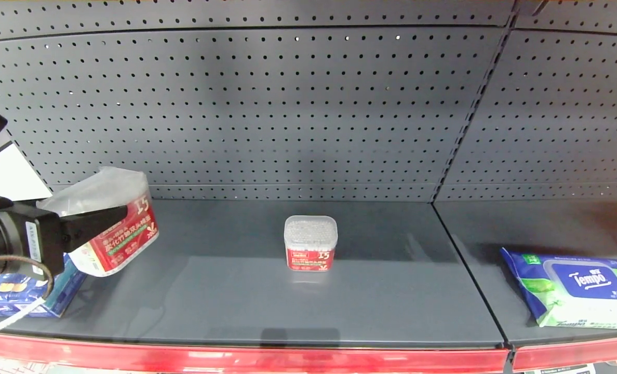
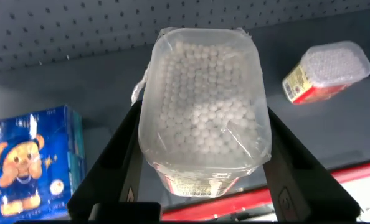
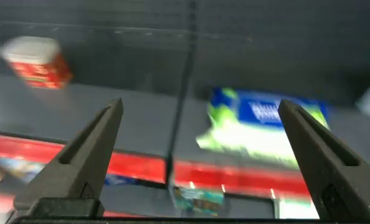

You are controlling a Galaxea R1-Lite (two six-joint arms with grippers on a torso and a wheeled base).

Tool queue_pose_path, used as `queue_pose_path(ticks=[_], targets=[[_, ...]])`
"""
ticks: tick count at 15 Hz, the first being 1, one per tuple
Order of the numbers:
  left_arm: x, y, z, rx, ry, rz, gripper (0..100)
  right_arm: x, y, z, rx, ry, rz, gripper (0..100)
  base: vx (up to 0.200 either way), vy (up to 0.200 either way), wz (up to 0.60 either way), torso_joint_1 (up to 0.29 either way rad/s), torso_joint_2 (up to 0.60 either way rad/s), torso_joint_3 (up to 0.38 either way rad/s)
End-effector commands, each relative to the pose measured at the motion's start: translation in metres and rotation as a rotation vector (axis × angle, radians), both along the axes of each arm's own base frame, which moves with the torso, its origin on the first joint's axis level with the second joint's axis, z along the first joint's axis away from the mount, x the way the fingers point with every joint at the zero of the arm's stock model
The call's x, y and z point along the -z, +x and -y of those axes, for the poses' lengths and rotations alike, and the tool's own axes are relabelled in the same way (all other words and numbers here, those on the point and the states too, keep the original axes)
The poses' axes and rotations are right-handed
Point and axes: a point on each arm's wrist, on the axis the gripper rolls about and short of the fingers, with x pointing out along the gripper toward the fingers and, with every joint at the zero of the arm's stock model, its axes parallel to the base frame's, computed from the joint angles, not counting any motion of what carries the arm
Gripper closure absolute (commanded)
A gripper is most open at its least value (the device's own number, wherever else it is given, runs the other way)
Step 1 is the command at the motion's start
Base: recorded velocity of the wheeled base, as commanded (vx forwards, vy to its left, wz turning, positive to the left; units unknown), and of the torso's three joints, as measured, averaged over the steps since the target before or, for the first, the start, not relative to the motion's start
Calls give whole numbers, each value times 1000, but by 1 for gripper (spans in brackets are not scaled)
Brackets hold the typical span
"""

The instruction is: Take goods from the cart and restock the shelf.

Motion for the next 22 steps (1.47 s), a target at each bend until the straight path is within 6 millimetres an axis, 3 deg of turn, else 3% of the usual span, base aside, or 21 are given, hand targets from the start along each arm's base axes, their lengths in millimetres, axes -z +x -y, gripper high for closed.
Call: queue_pose_path(ticks=[1, 7, 11, 15, 19, 22], targets=[[2, 5, 2, 0, 4, -3, 100, -39, 91, -17, -226, -76, -239, 0, 0, 0, 0, 0, 0, 0], [4, 5, 7, 128, -55, 43, 100, -24, 194, -72, -617, -77, -415, 0, 0, 0, 0, 0, 0, 0], [20, 0, 3, 83, -39, 32, 100, -11, 254, -105, -777, -134, -370, 0, 0, 0, 0, 0, 0, 0], [22, 9, 10, 218, -88, 18, 100, 3, 276, -138, -866, -159, -392, 0, 0, 0, 0, 0, 0, 0], [21, 11, 11, 238, -93, 22, 100, 8, 292, -157, -948, -199, -356, 0, 0, 0, 0, 0, 0, 0], [21, 11, 11, 241, -94, 22, 100, 7, 289, -164, -982, -203, -347, 0, 0, 0, 0, 0, 0, 0]])
